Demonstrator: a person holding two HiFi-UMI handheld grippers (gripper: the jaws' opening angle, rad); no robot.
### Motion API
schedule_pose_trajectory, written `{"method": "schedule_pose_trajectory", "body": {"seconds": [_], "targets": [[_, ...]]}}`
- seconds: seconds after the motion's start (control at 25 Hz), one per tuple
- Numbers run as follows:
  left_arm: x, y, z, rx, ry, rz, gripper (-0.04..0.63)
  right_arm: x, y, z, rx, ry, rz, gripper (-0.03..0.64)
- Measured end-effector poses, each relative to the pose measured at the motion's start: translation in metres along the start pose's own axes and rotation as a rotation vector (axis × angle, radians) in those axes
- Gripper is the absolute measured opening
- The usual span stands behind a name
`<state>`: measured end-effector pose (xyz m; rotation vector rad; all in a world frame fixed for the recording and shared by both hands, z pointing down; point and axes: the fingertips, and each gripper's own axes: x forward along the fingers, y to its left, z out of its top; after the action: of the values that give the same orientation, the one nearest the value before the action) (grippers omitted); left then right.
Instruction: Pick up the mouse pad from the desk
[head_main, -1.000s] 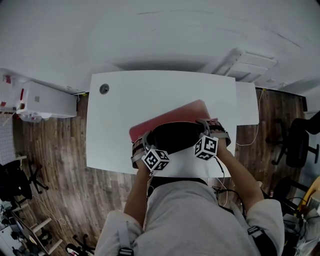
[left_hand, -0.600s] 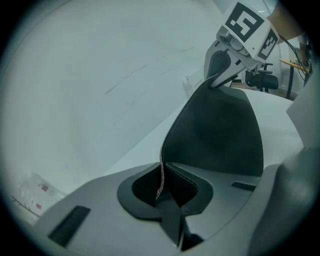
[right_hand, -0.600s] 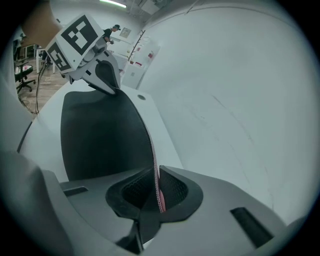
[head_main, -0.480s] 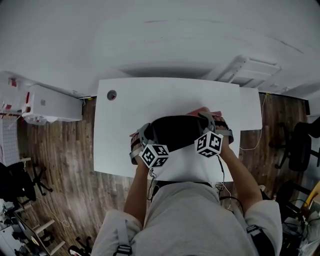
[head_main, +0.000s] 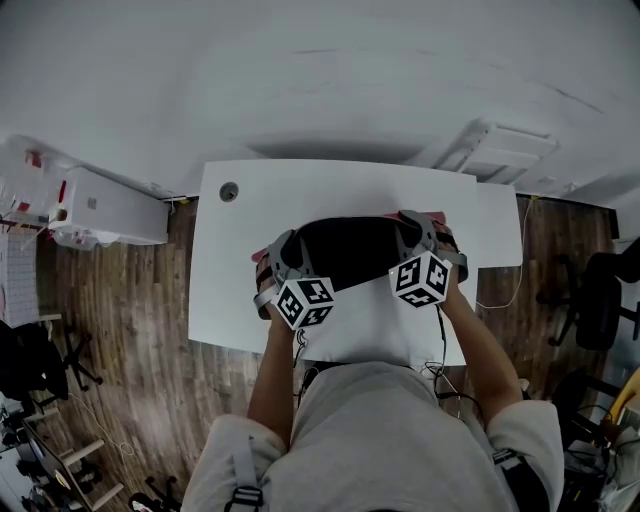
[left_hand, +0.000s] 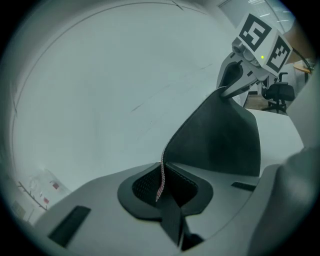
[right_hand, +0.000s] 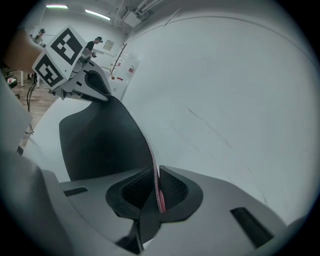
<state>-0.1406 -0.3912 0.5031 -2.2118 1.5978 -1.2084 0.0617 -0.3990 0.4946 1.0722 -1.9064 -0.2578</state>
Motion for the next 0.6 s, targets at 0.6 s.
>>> {"method": "schedule_pose_trajectory", "body": {"seconds": [0.6], "targets": [[-0.042, 0.046, 0.038, -0.149, -0.108, 0.121, 0.032, -0.045, -0.039, 0.05, 0.134, -0.158, -0.064, 0.06]]}}
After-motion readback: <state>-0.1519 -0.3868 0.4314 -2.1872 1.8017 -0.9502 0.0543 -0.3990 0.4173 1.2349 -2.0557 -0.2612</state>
